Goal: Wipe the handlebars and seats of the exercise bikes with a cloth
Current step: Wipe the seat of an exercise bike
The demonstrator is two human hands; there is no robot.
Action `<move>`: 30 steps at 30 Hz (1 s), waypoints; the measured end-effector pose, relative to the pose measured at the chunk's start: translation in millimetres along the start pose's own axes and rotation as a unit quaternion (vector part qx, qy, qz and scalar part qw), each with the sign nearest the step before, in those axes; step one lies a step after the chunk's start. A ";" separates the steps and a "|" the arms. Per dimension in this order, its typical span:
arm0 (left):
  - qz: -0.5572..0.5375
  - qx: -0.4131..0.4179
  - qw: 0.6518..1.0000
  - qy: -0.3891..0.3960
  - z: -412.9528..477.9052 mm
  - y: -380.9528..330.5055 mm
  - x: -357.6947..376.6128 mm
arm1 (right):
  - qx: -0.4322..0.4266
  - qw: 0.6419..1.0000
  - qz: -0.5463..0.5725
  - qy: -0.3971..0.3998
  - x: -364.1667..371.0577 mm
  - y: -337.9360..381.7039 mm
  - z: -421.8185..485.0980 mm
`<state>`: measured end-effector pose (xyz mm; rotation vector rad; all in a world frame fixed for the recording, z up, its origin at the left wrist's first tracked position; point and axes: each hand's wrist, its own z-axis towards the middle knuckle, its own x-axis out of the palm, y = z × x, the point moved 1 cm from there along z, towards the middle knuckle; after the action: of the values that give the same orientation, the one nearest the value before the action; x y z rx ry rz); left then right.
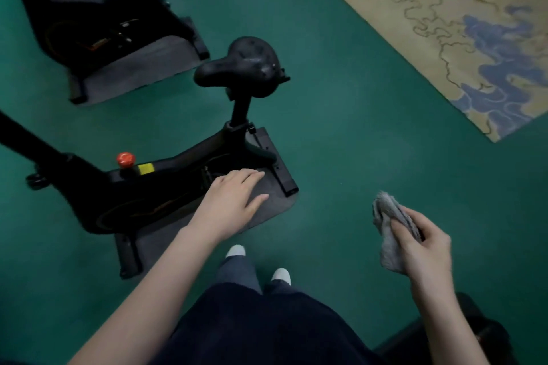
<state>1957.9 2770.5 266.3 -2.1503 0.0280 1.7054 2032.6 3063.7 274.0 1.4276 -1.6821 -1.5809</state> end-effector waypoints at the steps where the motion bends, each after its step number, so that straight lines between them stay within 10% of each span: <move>1: 0.003 0.008 1.000 0.009 6.3 -3.9 1.0 | 0.005 1.000 0.003 -0.008 -5.1 -1.7 1.7; 10: 0.014 -0.007 0.999 0.044 73.2 11.6 10.3 | 0.009 1.000 0.007 0.018 16.7 21.2 59.7; 30: -0.091 -0.299 0.950 -0.019 173.2 93.2 -17.0 | -0.157 0.911 -0.148 0.353 202.2 159.4 256.9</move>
<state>1768.3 2735.3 224.0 -2.4222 -0.7672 1.8024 1678.4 2982.0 285.0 1.8321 -0.7872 -1.1704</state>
